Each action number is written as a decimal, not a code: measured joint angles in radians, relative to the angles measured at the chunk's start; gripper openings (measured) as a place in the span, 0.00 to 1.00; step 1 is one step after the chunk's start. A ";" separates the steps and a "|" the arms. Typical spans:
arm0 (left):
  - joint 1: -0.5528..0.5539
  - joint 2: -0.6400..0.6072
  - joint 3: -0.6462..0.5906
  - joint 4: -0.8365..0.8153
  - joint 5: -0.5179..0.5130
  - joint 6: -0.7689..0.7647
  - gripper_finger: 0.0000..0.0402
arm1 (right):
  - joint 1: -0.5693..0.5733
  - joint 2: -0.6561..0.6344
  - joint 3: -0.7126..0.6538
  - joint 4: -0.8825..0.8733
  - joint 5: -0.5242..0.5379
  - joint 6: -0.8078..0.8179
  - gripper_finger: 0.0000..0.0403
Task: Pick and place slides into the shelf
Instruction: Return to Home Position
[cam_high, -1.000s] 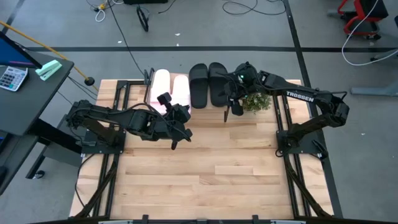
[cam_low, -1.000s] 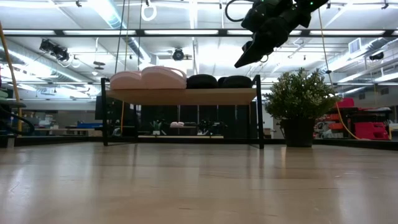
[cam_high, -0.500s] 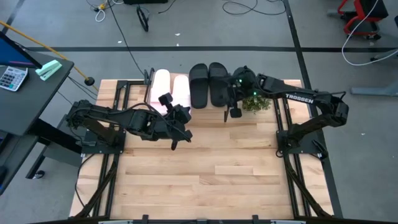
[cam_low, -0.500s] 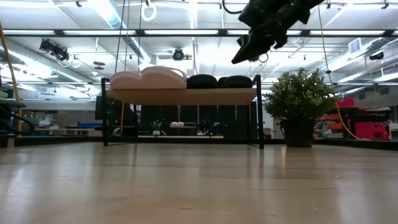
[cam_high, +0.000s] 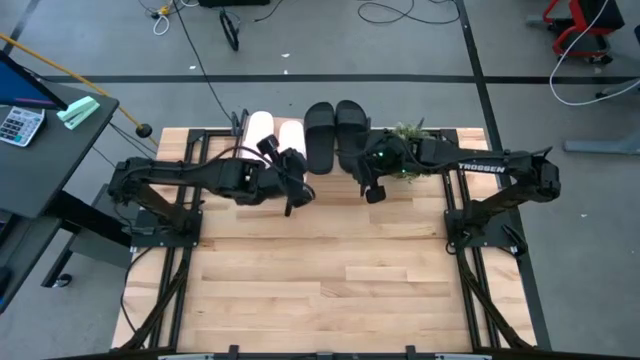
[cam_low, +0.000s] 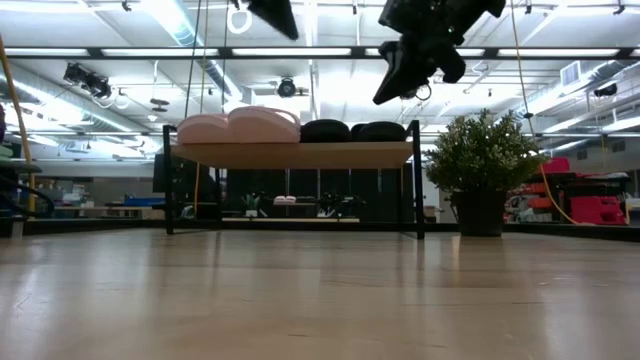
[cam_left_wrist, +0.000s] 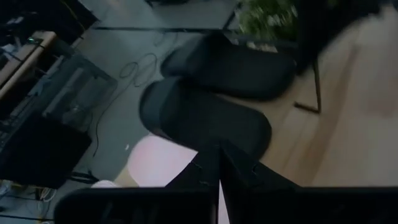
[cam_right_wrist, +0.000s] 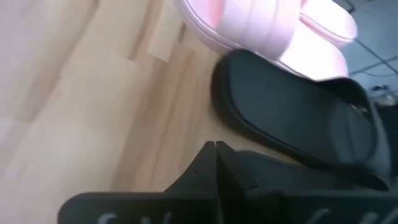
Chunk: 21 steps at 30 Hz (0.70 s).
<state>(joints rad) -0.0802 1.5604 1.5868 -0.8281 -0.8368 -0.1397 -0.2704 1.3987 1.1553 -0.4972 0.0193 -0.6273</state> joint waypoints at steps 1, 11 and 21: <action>0.002 0.000 -0.017 0.003 0.010 0.008 0.03 | 0.003 -0.003 0.000 -0.004 0.016 -0.003 0.01; 0.019 -0.077 -0.297 0.142 0.041 0.082 0.02 | 0.020 -0.087 -0.004 0.024 0.078 0.061 0.01; 0.079 -0.495 -0.712 0.669 0.392 0.289 0.02 | 0.074 -0.214 -0.198 0.230 0.081 0.143 0.00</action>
<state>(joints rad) -0.0008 1.0654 0.8749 -0.1596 -0.4446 0.1492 -0.1968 1.1849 0.9570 -0.2672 0.1004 -0.4841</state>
